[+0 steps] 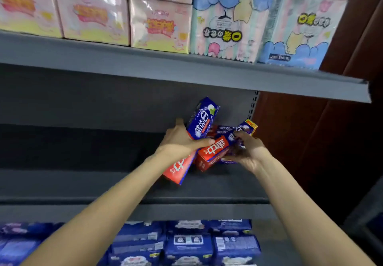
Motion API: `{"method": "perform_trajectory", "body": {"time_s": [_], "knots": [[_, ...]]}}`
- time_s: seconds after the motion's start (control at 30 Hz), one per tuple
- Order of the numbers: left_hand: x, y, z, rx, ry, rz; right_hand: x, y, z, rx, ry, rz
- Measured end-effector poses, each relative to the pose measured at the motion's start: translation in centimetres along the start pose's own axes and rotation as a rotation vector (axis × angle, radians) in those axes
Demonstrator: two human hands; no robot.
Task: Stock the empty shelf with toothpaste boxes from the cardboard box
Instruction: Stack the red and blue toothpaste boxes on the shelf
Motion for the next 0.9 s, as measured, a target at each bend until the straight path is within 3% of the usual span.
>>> {"method": "perform_trajectory", "body": {"time_s": [0.27,0.47,0.53,0.6,0.73,0.9], "knots": [[-0.1,1.4,0.9,0.392,-0.050,0.090,1.2,0.0,-0.5,-0.080,0.153,-0.131],[0.2,1.6,0.3,0.464,-0.028,0.170,0.1,0.0,-0.7,-0.104,0.072,-0.295],[0.3,1.4,-0.2,0.456,-0.061,0.192,-0.2,-0.3,-1.2,-0.273,0.083,-0.440],[0.4,1.1,-0.7,0.471,-0.107,0.211,-0.2,-0.9,-2.1,-0.592,0.077,-0.558],[0.7,0.5,-1.3,0.530,-0.173,0.226,0.4,-1.2,-4.0,-1.000,-0.150,-0.530],[1.9,-0.2,-1.6,0.340,-0.172,0.148,0.9,-0.2,-5.0,-0.969,-0.177,-0.513]]}}
Point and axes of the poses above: each hand's wrist, its own x-axis towards the middle knuckle, its own z-axis out of the palm, y = z × x, the point moved 3 cm from there along x, towards the middle knuckle, and after that the axes turned 2 degrees about -x, right-handed, at the moved point
